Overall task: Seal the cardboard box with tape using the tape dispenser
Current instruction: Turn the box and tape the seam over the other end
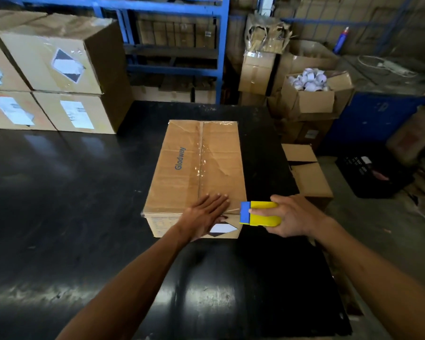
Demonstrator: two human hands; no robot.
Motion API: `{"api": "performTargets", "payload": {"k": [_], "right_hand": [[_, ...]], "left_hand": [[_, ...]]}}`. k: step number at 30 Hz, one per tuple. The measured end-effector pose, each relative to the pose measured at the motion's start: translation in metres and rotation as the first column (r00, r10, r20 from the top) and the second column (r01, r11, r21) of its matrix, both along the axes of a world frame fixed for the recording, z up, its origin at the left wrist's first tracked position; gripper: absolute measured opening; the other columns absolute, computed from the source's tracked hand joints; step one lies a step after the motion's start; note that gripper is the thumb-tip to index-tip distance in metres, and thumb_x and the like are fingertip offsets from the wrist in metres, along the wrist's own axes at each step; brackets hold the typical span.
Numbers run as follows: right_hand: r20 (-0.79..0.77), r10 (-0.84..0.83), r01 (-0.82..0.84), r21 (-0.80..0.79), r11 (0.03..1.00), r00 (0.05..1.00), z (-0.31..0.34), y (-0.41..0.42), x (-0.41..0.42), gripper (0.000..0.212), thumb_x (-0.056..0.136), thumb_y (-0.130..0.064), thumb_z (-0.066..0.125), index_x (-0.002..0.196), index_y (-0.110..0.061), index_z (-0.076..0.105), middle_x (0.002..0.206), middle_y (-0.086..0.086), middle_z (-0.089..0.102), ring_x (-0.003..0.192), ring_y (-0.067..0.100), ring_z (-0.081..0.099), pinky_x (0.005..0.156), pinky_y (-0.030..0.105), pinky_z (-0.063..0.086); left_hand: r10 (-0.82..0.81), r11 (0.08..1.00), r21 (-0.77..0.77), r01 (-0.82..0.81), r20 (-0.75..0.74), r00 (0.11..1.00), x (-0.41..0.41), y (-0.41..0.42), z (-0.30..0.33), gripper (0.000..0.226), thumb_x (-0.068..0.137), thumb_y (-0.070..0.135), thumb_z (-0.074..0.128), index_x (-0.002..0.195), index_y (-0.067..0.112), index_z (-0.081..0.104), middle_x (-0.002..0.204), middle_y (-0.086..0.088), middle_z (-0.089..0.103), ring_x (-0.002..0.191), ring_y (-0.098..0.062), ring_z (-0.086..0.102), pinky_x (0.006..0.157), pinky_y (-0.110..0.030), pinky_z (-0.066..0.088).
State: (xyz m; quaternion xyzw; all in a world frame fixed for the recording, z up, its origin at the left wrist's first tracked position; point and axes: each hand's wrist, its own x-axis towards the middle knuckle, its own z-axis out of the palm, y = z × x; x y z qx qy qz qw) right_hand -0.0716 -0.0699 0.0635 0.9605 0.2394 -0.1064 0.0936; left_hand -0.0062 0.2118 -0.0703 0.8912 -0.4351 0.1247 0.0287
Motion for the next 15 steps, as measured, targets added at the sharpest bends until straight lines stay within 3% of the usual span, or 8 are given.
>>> {"api": "performTargets", "payload": {"k": [5, 9, 13, 15], "right_hand": [[0.056, 0.014, -0.02, 0.105, 0.994, 0.998, -0.018, 0.026, 0.002, 0.062, 0.082, -0.063, 0.046, 0.141, -0.057, 0.027, 0.105, 0.002, 0.049, 0.083, 0.021, 0.054, 0.07, 0.031, 0.039], [0.095, 0.054, -0.064, 0.1, 0.993, 0.994, -0.018, 0.026, 0.007, 0.063, 0.085, -0.062, 0.048, 0.143, -0.056, 0.024, 0.103, 0.002, 0.048, 0.077, 0.019, 0.051, 0.065, 0.028, 0.032], [0.131, 0.13, -0.148, 0.135, 0.98, 0.983, -0.018, 0.011, 0.0, 0.064, 0.081, -0.062, 0.05, 0.141, -0.051, 0.033, 0.088, 0.002, 0.05, 0.057, 0.015, 0.043, 0.053, 0.026, 0.03], [0.162, 0.148, -0.173, 0.153, 0.973, 0.976, -0.015, -0.013, -0.006, 0.067, 0.077, -0.061, 0.06, 0.138, -0.047, 0.039, 0.082, 0.003, 0.051, 0.049, 0.014, 0.039, 0.046, 0.024, 0.028]], "left_hand": [[-0.041, 0.999, 0.016, 0.04, 0.028, 0.999, 0.008, 0.032, 0.002, 0.051, 0.104, 0.04, 0.033, 0.151, 0.022, 0.039, 0.157, -0.004, 0.037, 0.145, -0.022, 0.033, 0.117, -0.043, 0.025], [-0.013, 1.0, 0.027, 0.013, -0.001, 1.0, 0.009, 0.038, 0.0, 0.053, 0.104, 0.041, 0.034, 0.155, 0.025, 0.03, 0.161, -0.002, 0.03, 0.148, -0.021, 0.027, 0.119, -0.043, 0.022], [-0.02, 0.998, 0.061, 0.022, -0.022, 1.0, 0.012, 0.041, 0.001, 0.054, 0.104, 0.043, 0.029, 0.156, 0.027, 0.025, 0.162, -0.002, 0.026, 0.149, -0.021, 0.024, 0.12, -0.044, 0.023], [-0.021, 0.998, 0.054, 0.023, -0.026, 0.999, 0.012, 0.041, 0.003, 0.054, 0.104, 0.043, 0.027, 0.156, 0.027, 0.024, 0.162, -0.002, 0.027, 0.148, -0.022, 0.025, 0.12, -0.045, 0.025]]}}
